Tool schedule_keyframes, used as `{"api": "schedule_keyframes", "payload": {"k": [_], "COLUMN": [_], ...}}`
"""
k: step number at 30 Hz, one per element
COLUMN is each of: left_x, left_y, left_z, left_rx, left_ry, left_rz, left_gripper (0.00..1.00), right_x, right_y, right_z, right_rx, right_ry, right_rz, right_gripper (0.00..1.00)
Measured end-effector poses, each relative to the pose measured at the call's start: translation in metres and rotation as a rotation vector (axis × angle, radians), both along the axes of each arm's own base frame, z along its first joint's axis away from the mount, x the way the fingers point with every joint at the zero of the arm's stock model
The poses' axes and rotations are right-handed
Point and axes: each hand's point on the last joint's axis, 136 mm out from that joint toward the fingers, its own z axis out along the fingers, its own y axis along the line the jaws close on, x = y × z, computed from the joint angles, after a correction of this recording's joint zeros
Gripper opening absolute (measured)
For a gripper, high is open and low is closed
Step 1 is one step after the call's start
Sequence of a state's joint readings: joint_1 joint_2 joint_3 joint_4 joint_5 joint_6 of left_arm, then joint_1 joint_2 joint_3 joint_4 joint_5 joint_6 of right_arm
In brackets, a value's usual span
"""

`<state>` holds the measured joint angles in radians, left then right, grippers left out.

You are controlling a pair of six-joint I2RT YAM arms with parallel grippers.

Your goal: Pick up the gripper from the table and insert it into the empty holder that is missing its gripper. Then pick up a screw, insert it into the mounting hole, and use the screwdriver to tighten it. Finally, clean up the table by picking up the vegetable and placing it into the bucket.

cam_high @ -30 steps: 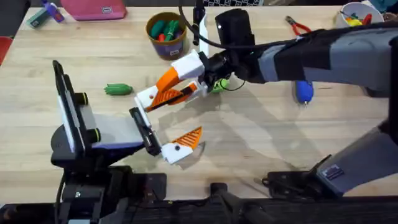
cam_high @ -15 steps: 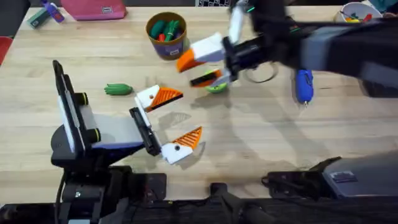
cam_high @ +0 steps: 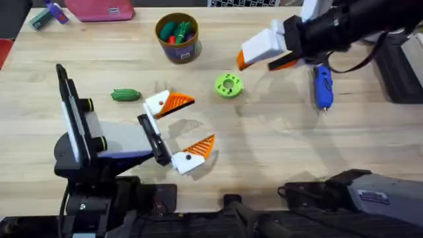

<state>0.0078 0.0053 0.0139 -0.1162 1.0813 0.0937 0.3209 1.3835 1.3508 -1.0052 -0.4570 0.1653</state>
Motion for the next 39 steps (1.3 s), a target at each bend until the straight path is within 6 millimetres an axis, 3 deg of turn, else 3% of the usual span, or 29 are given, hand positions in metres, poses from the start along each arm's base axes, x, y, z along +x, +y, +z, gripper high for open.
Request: {"api": "schedule_keyframes", "payload": {"k": [6,12,18,23,28,33,39], "left_x": [0.000,0.000,0.000,0.000,0.000,0.000,0.000], "left_y": [0.000,0.000,0.000,0.000,0.000,0.000,0.000], "left_z": [0.000,0.000,0.000,0.000,0.000,0.000,0.000], "left_rx": [0.000,0.000,0.000,0.000,0.000,0.000,0.000], "left_ry": [0.000,0.000,0.000,0.000,0.000,0.000,0.000], "left_rz": [0.000,0.000,0.000,0.000,0.000,0.000,0.000], "left_gripper": [0.987,0.986,0.985,0.985,0.985,0.987,0.985], "right_x": [0.006,0.013,0.028,0.030,0.032,0.040,0.041], "right_y": [-0.018,0.001,0.018,0.025,0.036,0.041,0.040], "right_z": [-0.004,-0.012,-0.034,-0.055,-0.068,-0.084,-0.102], "right_rx": [-0.279,-0.426,-0.475,-0.498,-0.510,-0.510,-0.519], "right_ry": [-0.036,-0.010,0.048,0.111,0.135,0.148,0.180], "right_rz": [0.020,0.095,0.076,0.026,-0.013,-0.052,-0.094], "right_gripper": [0.948,0.878,0.833,0.718,0.703,0.673,0.571]}}
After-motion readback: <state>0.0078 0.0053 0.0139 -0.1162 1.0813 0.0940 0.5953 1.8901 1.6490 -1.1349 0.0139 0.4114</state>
